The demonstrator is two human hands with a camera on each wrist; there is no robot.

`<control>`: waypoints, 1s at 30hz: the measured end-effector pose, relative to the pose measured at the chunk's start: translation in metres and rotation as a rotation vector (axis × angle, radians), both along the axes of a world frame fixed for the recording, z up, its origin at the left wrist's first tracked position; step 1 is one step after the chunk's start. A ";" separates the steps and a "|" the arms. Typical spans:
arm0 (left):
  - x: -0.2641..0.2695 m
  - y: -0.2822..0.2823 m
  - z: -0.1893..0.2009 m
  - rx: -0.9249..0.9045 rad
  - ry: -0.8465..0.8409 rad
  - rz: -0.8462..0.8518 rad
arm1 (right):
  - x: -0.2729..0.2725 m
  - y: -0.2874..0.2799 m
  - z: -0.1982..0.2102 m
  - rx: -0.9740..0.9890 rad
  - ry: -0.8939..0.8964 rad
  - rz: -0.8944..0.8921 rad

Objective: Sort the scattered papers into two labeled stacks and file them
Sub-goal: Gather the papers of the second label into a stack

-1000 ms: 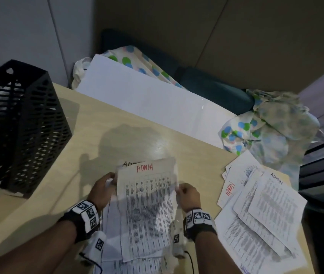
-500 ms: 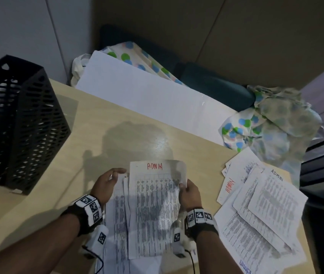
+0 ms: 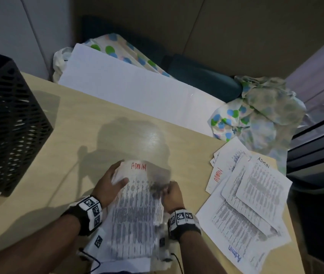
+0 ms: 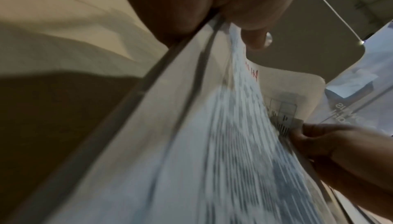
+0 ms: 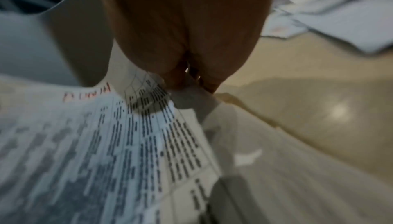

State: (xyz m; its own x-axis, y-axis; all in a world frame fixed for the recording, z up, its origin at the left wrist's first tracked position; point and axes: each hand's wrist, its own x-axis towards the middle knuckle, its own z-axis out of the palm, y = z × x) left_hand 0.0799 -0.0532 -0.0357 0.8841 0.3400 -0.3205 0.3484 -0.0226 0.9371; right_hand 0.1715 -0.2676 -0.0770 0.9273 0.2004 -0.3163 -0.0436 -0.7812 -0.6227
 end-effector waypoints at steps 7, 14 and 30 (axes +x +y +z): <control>0.014 -0.019 0.001 0.056 0.030 -0.153 | 0.002 -0.026 0.021 0.239 0.089 -0.041; 0.022 -0.052 0.000 0.015 -0.055 -0.163 | 0.012 -0.055 0.026 0.178 0.026 0.046; 0.058 -0.120 -0.006 0.177 0.046 -0.170 | 0.051 -0.118 0.005 -0.027 -0.041 0.089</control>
State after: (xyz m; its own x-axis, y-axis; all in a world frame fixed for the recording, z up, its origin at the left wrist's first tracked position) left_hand 0.1376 -0.1735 -0.0412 0.9193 0.2423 -0.3101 0.3676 -0.2471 0.8966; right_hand 0.2224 -0.3856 -0.0720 0.9184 0.2747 -0.2847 0.0519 -0.7971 -0.6016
